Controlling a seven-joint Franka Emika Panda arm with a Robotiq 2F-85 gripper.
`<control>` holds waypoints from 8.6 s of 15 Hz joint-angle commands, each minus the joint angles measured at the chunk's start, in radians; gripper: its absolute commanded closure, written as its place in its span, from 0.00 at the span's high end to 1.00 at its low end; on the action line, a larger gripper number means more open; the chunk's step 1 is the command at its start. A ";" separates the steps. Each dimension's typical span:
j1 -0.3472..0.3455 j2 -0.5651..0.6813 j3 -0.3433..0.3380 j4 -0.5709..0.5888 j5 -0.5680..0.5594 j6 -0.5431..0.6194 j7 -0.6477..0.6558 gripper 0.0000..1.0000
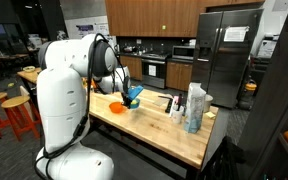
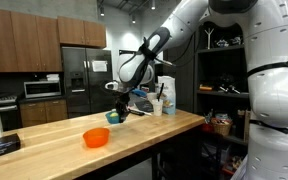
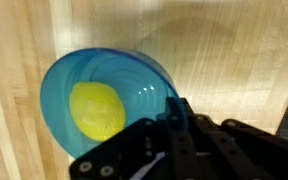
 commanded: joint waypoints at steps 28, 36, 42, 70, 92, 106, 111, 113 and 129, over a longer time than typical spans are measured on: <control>-0.044 0.081 0.114 0.184 0.679 -0.210 -0.584 0.01; -0.073 0.086 0.077 0.208 1.049 -0.407 -0.793 0.01; -0.085 0.112 0.017 0.196 1.244 -0.643 -0.861 0.01; 0.013 0.186 -0.128 0.188 1.346 -0.832 -0.825 0.01; 0.060 -0.064 -0.018 0.012 0.265 -0.051 -0.391 0.01; 0.022 0.007 -0.015 -0.041 -0.107 0.026 0.069 0.01; -0.017 0.042 0.000 -0.040 0.000 0.042 0.032 0.01; -0.039 0.053 0.016 -0.040 0.086 0.051 0.001 0.01; -0.077 0.060 0.044 -0.039 0.270 0.043 -0.076 0.67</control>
